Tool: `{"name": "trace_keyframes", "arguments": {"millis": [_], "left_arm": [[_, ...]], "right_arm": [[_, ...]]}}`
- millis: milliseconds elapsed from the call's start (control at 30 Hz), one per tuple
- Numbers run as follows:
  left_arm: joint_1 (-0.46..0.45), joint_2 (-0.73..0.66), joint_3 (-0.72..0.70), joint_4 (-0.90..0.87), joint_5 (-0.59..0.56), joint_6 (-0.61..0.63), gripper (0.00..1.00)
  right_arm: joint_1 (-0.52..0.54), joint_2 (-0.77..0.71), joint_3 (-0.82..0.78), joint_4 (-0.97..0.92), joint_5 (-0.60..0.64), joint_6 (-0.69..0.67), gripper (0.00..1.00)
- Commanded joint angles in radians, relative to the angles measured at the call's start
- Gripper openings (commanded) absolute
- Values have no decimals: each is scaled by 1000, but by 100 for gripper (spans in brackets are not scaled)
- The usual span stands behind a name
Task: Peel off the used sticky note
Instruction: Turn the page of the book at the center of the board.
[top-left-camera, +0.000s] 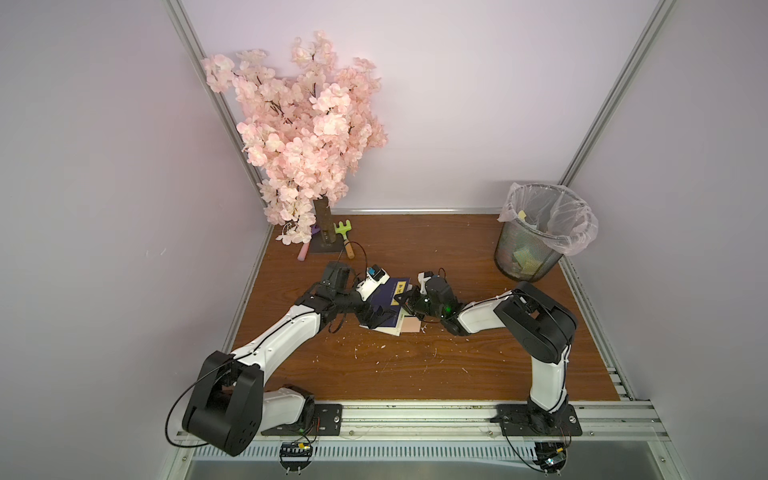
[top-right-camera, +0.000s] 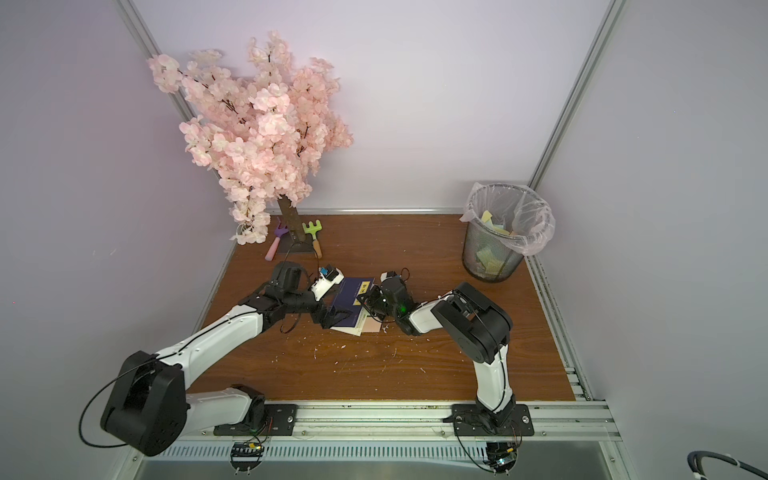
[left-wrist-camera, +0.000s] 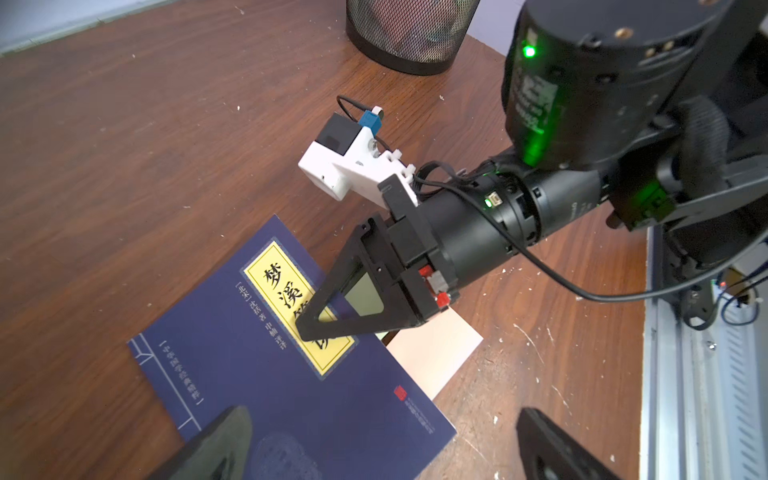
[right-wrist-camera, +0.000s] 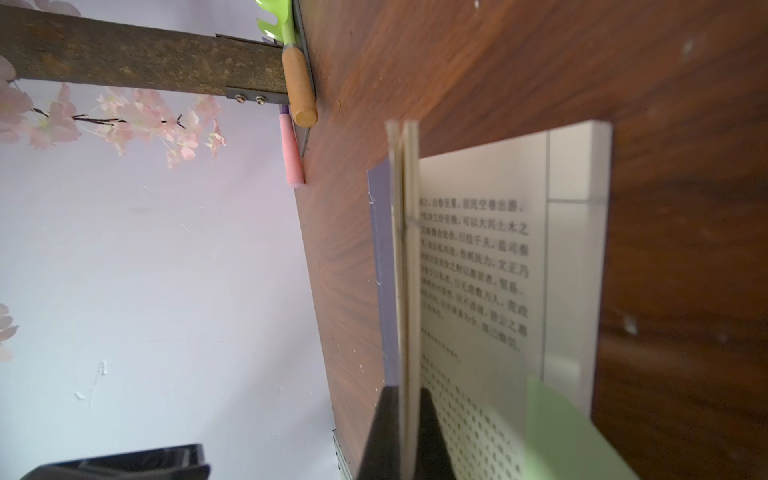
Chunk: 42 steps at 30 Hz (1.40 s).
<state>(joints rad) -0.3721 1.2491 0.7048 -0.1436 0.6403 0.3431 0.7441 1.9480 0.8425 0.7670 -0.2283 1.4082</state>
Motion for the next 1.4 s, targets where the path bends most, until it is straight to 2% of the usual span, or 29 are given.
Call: {"name": "trace_keyframes", "arguments": {"millis": [0, 67, 167, 333, 600, 667, 733, 800, 867, 967, 1100, 1200, 1300, 1367], "left_arm": [[-81, -40, -61, -22, -182, 66, 99], [-152, -84, -120, 27, -298, 94, 99], [-229, -132, -188, 114, -404, 125, 99], [-335, -135, -272, 274, -585, 172, 99], [-360, -67, -296, 420, -676, 148, 99], [-361, -66, -295, 429, -675, 147, 93], [-363, -74, -294, 424, -664, 143, 81], [-363, -84, -290, 406, -652, 133, 64], [-363, -94, -287, 381, -633, 127, 50], [-363, -111, -289, 354, -619, 113, 36], [-363, -112, -289, 330, -626, 91, 23], [-363, -109, -283, 310, -626, 65, 3], [-356, -103, -268, 283, -611, 34, 2], [-325, -104, -259, 269, -558, -2, 2]], "right_arm": [[-3, -77, -4, 8, 14, 0, 0], [-3, -105, -3, -22, 25, 2, 0], [-4, -121, 6, -41, 24, 1, 0], [-3, -103, 26, -32, -12, 11, 0], [-3, -104, 15, -21, -17, 23, 0], [-3, -104, 15, -27, -18, 20, 0], [-5, -104, 15, -40, -16, 18, 1], [-4, -104, 15, -51, -12, 12, 8], [-4, -104, 18, -70, -6, 2, 9], [-4, -106, 21, -91, 4, -9, 12], [-6, -109, 22, -100, 9, -19, 19], [-8, -123, 22, -120, 15, -38, 30], [-19, -153, 19, -154, 24, -74, 42], [-31, -189, 13, -180, 27, -108, 48]]}}
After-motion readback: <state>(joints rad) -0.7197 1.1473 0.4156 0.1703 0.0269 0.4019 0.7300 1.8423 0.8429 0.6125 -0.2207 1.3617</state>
